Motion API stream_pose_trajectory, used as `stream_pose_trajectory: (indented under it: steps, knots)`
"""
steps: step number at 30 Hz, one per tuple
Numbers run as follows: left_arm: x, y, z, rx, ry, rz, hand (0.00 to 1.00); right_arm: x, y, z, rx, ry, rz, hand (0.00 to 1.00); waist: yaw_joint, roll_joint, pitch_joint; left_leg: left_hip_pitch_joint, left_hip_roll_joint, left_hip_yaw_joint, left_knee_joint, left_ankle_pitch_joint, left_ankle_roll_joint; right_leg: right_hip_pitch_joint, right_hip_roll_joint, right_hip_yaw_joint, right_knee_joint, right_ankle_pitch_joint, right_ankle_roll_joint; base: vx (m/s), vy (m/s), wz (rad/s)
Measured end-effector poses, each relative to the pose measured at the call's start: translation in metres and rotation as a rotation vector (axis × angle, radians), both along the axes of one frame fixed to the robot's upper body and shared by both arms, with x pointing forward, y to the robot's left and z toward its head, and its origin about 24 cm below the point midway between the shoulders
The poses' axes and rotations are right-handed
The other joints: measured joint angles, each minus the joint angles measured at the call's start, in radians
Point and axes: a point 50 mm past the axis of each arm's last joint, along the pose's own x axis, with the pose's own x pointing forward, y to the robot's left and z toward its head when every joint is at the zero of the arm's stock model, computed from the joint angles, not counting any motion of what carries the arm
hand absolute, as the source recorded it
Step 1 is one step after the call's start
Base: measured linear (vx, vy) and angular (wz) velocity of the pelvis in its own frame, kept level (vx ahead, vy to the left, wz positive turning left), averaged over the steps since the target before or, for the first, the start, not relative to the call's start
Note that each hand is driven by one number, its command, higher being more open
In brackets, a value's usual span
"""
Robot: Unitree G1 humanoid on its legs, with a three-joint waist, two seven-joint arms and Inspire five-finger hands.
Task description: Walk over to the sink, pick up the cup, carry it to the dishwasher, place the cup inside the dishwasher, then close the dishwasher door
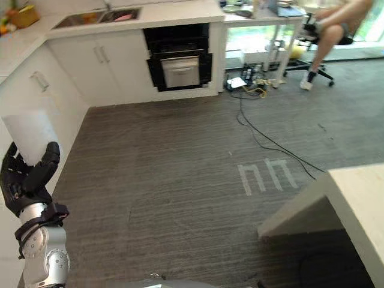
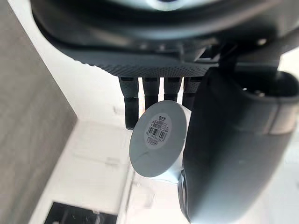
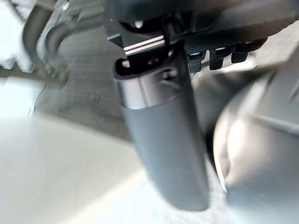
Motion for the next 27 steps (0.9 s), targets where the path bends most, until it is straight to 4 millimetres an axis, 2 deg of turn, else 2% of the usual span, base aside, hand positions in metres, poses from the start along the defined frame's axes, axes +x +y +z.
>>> stream_pose_trajectory:
  steps: [1,2,3,4,5,6,7,8,10,11,12,13,20,24,26,27]
  knots:
    - [0.005,-0.014,-0.012,-0.031,0.038,-0.054,0.00,-0.005,0.006,-0.001,0.009,0.002,0.041,1.00,-0.014,-0.008,0.004,-0.017,-0.019,-0.106,-0.004,0.015,0.002,-0.012,0.084,0.117,-0.011,-0.045,0.011,0.06,-0.141,2.60]
    - [0.007,-0.027,-0.020,-0.056,0.060,-0.103,0.00,-0.007,0.009,-0.001,0.014,-0.008,0.079,1.00,-0.020,-0.023,0.011,-0.024,-0.048,-0.193,-0.010,0.035,-0.008,-0.021,0.111,0.164,-0.026,-0.064,0.036,0.04,-0.134,2.49]
    - [0.008,-0.033,-0.022,-0.061,0.064,-0.129,0.00,-0.007,0.010,-0.001,0.015,-0.018,0.098,1.00,-0.018,-0.038,0.010,-0.029,-0.067,-0.226,-0.011,0.040,-0.012,-0.026,0.108,0.170,-0.047,-0.060,0.038,0.02,-0.167,2.08]
    - [0.008,-0.038,-0.021,-0.053,0.060,-0.164,0.00,0.001,0.010,-0.001,0.015,-0.048,0.157,1.00,-0.010,-0.084,0.008,-0.036,-0.107,-0.271,-0.026,0.051,-0.022,-0.033,0.081,0.168,-0.096,-0.052,0.054,-0.01,-0.158,1.30]
    - [0.007,-0.040,-0.022,-0.057,0.064,-0.174,0.00,0.007,0.008,-0.001,0.009,-0.065,0.187,1.00,-0.003,-0.097,0.000,-0.038,-0.112,-0.283,-0.042,0.053,-0.024,-0.021,0.069,0.156,-0.115,-0.074,0.059,0.03,-0.197,1.20]
    - [0.005,-0.046,-0.026,-0.074,0.076,-0.188,0.00,0.027,-0.003,0.001,-0.016,-0.123,0.232,1.00,0.001,-0.085,-0.003,-0.038,-0.075,-0.230,-0.071,0.083,-0.033,0.004,0.086,0.111,-0.170,-0.073,0.042,0.04,-0.181,0.89]
    - [0.005,-0.052,-0.028,-0.083,0.077,-0.209,0.00,0.044,-0.016,0.005,-0.044,-0.165,0.269,1.00,-0.003,-0.073,-0.006,-0.035,-0.048,-0.182,-0.085,0.109,-0.041,0.021,0.096,0.075,-0.188,-0.072,0.041,0.07,-0.171,1.00]
    - [0.007,-0.061,-0.030,-0.094,0.076,-0.239,0.00,0.063,-0.026,0.010,-0.067,-0.205,0.308,1.00,-0.003,-0.062,-0.013,-0.019,-0.025,-0.161,-0.128,0.138,-0.078,0.042,0.114,0.042,-0.205,-0.070,0.038,0.06,-0.120,0.70]
    - [0.005,-0.068,-0.033,-0.092,0.089,-0.271,0.00,0.102,-0.034,0.019,-0.091,-0.285,0.387,1.00,0.006,-0.064,-0.013,0.006,-0.015,-0.158,-0.174,0.160,-0.084,0.053,0.132,0.040,-0.223,-0.061,0.036,0.06,-0.053,0.15]
    - [0.004,-0.072,-0.035,-0.089,0.101,-0.294,0.00,0.126,-0.033,0.025,-0.092,-0.366,0.412,1.00,0.006,-0.068,-0.012,0.010,-0.012,-0.155,-0.179,0.162,-0.083,0.063,0.137,0.040,-0.243,-0.055,0.033,0.06,-0.030,-0.05]
    - [0.005,-0.077,-0.036,-0.090,0.107,-0.315,0.00,0.141,-0.029,0.029,-0.081,-0.418,0.433,1.00,0.006,-0.076,-0.011,0.011,-0.009,-0.145,-0.179,0.162,-0.083,0.071,0.138,0.040,-0.257,-0.052,0.033,0.05,-0.021,-0.03]
    - [0.010,-0.093,-0.045,-0.017,0.137,-0.408,0.00,0.125,0.040,0.007,0.187,-0.314,0.596,1.00,-0.061,-0.090,-0.024,0.013,-0.023,-0.023,-0.189,0.207,-0.049,0.134,0.141,0.028,-0.430,0.082,0.042,0.00,0.000,0.00]
    - [0.011,-0.092,-0.046,-0.017,0.140,-0.403,0.00,0.121,0.041,0.006,0.186,-0.319,0.587,1.00,-0.068,-0.090,-0.025,0.011,-0.024,-0.013,-0.182,0.207,-0.049,0.133,0.147,0.042,-0.447,0.094,0.038,0.00,0.000,-0.04]
    - [0.010,-0.092,-0.051,0.006,0.182,-0.385,0.00,0.115,0.040,0.005,0.187,-0.346,0.520,1.00,-0.083,-0.089,-0.025,0.026,-0.025,-0.001,-0.178,0.201,-0.043,0.136,0.147,0.064,-0.442,0.095,0.037,-0.02,-0.007,-0.13]
    - [0.009,-0.093,-0.052,0.013,0.202,-0.381,0.00,0.109,0.036,0.004,0.184,-0.357,0.451,1.00,-0.082,-0.088,-0.024,0.029,-0.029,0.003,-0.149,0.181,-0.037,0.145,0.142,0.076,-0.439,0.095,0.037,-0.02,0.002,-0.15]
    - [0.009,-0.094,-0.054,0.017,0.216,-0.381,0.00,0.105,0.033,0.004,0.176,-0.362,0.412,1.00,-0.082,-0.085,-0.021,0.025,-0.032,0.005,-0.103,0.152,-0.031,0.151,0.132,0.080,-0.424,0.086,0.040,-0.03,0.023,-0.10]
